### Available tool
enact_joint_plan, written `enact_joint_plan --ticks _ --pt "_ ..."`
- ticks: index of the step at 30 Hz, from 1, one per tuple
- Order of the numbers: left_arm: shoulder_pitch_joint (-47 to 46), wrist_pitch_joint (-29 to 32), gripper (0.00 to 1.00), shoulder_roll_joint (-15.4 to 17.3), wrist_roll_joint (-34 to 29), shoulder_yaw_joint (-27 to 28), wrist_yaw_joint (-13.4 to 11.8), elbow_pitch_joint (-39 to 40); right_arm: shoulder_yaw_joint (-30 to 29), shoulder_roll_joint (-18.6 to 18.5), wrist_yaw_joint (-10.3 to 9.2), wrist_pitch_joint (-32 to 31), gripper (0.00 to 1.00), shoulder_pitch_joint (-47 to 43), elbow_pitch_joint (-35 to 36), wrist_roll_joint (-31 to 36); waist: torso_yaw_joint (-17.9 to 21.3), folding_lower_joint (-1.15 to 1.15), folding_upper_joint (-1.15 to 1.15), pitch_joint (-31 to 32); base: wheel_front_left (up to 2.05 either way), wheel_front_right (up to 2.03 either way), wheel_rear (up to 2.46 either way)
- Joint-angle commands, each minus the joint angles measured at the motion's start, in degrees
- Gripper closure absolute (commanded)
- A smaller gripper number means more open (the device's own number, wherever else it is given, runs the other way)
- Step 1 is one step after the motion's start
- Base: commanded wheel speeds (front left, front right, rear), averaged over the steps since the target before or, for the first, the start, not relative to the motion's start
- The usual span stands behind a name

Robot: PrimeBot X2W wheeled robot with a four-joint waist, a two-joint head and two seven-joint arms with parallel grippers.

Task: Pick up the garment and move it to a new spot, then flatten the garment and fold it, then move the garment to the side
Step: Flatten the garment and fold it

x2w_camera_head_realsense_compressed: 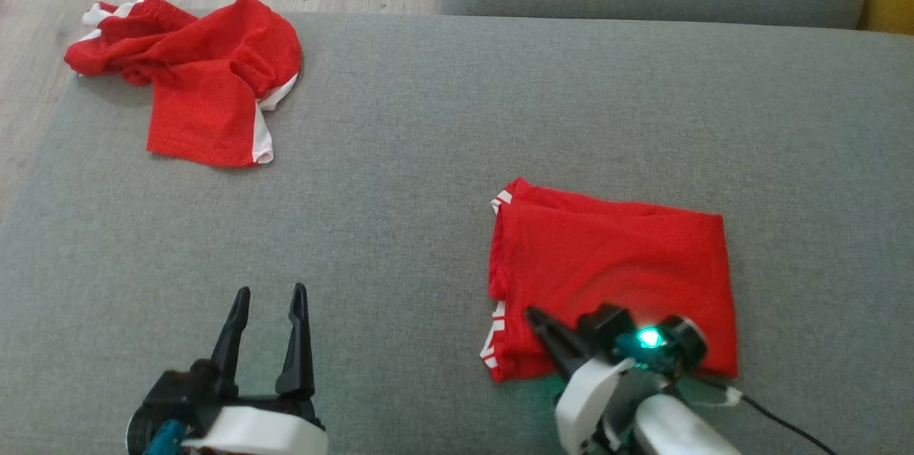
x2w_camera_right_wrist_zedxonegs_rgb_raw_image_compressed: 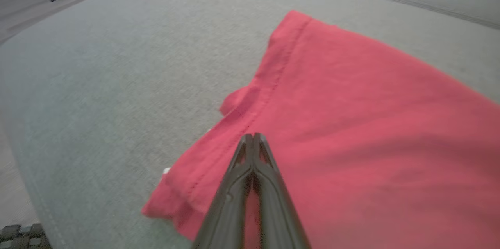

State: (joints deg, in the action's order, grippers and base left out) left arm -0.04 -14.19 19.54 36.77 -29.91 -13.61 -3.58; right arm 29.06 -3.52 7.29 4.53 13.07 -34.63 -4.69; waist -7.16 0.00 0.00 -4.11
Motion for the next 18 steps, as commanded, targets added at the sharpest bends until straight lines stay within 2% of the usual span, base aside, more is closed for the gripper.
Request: enact_joint_plan --ticks 1,6,11,12,13,14,15,16,18 --pt "-3.2 -0.4 0.00 1.1 -0.1 2.2 -0.3 1.5 3.0 0.6 0.20 0.1 1.00 2.0 0.9 -1.0 0.0 0.00 0.00 0.0 0.00 0.00 0.00" --pt "-3.2 -0.5 0.00 1.0 0.0 2.6 -0.5 1.4 8.8 0.6 0.20 -0.3 1.00 3.3 -0.5 -3.8 0.4 0.00 0.00 -0.2 0.00 0.00 0.00" --pt "-2.9 -0.6 0.00 1.0 0.1 3.2 -0.6 1.2 7.5 0.6 0.20 2.1 1.00 5.1 -0.3 -5.5 1.5 0.00 0.00 0.5 0.00 0.00 0.00" --pt "-2.8 -0.6 0.00 1.0 0.1 3.3 -0.6 1.2 6.7 0.6 0.20 2.7 0.97 5.3 -0.1 -5.7 1.7 0.00 0.00 0.7 0.00 0.00 0.00" --pt "-2.8 -0.6 0.00 0.9 0.0 3.5 -0.6 1.2 4.6 0.6 0.20 3.9 0.55 5.7 0.6 -5.9 2.2 0.00 0.00 1.3 0.00 0.00 0.00" --pt "-2.8 -0.6 0.00 0.9 -0.1 3.6 -0.6 1.2 3.3 0.6 0.20 4.5 0.35 5.7 1.0 -5.9 2.5 0.00 0.00 1.6 0.00 0.00 0.00" --pt "-2.7 -0.6 0.00 0.8 -0.1 3.6 -0.6 1.1 1.9 0.6 0.20 5.0 0.22 5.7 1.5 -5.8 2.8 0.00 0.00 2.1 0.00 0.00 0.00" --pt "-2.7 -0.6 0.00 0.7 -0.2 3.6 -0.6 1.1 0.5 0.6 0.20 5.4 0.00 5.5 2.0 -5.7 3.0 0.00 0.00 2.4 0.00 0.00 0.00" --pt "-2.5 -0.7 0.00 0.4 -0.4 3.6 -0.6 1.0 -2.8 0.6 0.20 6.0 0.00 4.8 3.4 -4.9 3.6 0.00 0.00 3.3 0.00 0.00 0.00"
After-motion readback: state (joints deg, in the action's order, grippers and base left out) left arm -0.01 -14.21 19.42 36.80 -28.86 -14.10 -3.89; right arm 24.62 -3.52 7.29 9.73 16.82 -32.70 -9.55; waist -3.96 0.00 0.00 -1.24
